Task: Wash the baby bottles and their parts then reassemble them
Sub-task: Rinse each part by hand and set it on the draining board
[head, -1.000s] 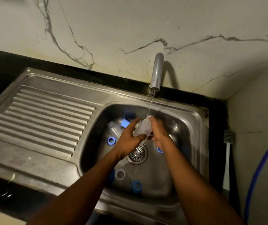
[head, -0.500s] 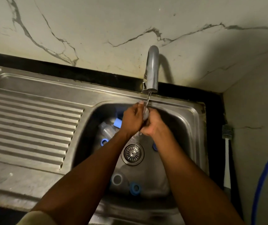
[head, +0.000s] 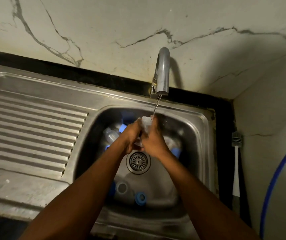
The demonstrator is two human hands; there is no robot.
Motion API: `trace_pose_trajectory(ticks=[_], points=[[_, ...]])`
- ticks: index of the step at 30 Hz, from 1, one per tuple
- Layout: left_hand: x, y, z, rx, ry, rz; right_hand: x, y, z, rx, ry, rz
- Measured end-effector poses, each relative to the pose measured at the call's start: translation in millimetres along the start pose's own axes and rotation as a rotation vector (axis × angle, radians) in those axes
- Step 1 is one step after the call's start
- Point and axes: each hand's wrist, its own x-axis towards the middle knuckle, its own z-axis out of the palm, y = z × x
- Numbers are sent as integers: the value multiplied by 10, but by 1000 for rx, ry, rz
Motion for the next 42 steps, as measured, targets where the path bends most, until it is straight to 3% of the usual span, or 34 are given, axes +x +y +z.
trace_pose_trajectory(ticks=[5, 13, 15, 18, 20, 22, 31, 42], points=[[-9, -87, 29, -6, 5, 214, -3, 231, 121, 53, 323, -127], [65, -254, -110, 19, 101, 245, 216, 426, 248, 100, 433, -38], [80, -270, -133, 43, 100, 248, 228, 451, 282, 54, 385, -59], [89, -295, -152, 58, 132, 225, 267, 494, 272, 41, 451, 19], [86, -308, -149, 50, 130, 210, 283, 547, 291, -32, 358, 0], [84, -329, -146, 40, 148, 197, 309, 544, 284, -5, 417, 43], [95, -448, -155, 57, 161, 186, 297, 552, 268, -14, 386, 44], [105, -463, -83, 54, 144, 194, 259, 494, 219, -37, 383, -114]])
